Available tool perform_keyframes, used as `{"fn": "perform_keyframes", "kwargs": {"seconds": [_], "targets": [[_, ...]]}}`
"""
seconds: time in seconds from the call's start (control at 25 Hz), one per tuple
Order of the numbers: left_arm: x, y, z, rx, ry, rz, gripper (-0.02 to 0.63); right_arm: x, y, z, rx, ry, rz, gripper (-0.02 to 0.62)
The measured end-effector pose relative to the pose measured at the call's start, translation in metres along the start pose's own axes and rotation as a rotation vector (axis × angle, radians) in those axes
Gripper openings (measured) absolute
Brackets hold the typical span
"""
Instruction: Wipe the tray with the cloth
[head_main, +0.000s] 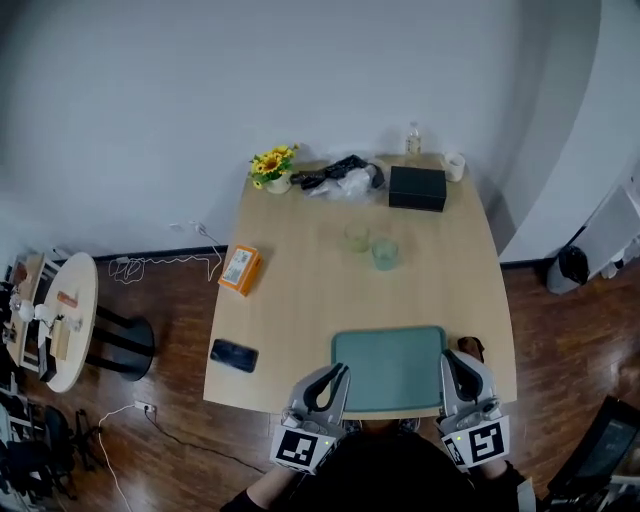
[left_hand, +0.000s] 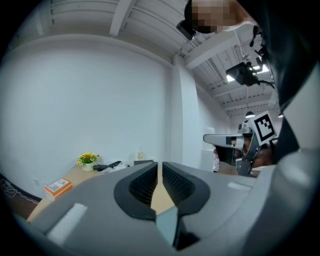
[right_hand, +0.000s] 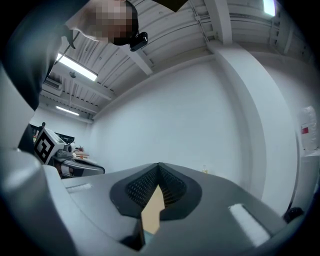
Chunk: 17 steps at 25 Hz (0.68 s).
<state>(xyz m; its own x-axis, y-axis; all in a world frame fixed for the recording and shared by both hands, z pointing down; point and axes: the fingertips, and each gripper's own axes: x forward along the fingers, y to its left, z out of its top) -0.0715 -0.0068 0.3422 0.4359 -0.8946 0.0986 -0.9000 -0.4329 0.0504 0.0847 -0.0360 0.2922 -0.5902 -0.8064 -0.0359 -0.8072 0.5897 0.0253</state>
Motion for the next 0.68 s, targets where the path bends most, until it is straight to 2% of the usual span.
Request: {"fn": "perform_keyframes", "kwargs": {"seconds": [0.68], "targets": [[-0.0019,-0.0045,0.0019,0.003,0.006,-0.011,0.011,-0.0043,0.0033,0.0058,-0.023,-0.027,0.003,0.002]]}}
